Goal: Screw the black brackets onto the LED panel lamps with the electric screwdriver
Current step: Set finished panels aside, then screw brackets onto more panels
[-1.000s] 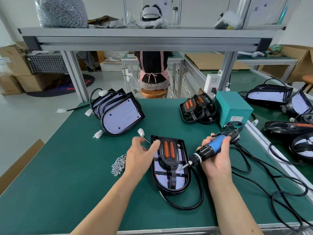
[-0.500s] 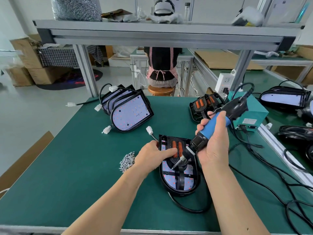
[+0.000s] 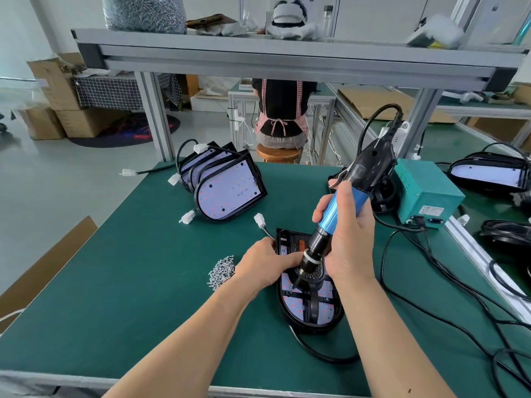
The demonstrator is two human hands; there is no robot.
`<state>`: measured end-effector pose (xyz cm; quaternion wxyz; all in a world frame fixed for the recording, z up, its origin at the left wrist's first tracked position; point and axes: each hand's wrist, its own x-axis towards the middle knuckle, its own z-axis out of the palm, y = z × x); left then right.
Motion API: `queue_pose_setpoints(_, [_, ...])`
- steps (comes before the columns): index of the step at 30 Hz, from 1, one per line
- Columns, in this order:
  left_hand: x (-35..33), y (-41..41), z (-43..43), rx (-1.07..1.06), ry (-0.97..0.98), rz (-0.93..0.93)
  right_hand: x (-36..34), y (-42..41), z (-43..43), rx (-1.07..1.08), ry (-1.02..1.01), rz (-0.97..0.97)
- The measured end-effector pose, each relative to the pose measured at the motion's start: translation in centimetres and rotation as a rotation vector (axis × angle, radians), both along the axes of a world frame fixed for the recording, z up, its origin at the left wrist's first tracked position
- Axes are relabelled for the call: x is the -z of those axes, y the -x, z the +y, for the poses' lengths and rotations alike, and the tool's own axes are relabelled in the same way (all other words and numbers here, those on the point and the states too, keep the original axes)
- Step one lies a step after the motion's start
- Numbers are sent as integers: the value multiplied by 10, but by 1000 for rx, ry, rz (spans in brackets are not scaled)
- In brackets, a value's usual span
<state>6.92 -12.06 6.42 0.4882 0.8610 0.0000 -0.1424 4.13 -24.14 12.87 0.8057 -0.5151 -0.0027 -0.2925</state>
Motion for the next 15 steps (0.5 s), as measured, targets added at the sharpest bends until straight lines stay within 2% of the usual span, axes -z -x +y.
queue_pose_setpoints(11, [-3, 3, -2, -14, -29, -6, 3, -1, 4, -42, 10, -16])
queue_pose_setpoints(15, [-5, 4, -1, -13, -49, -22, 3, 1, 6, -93, 74, -37])
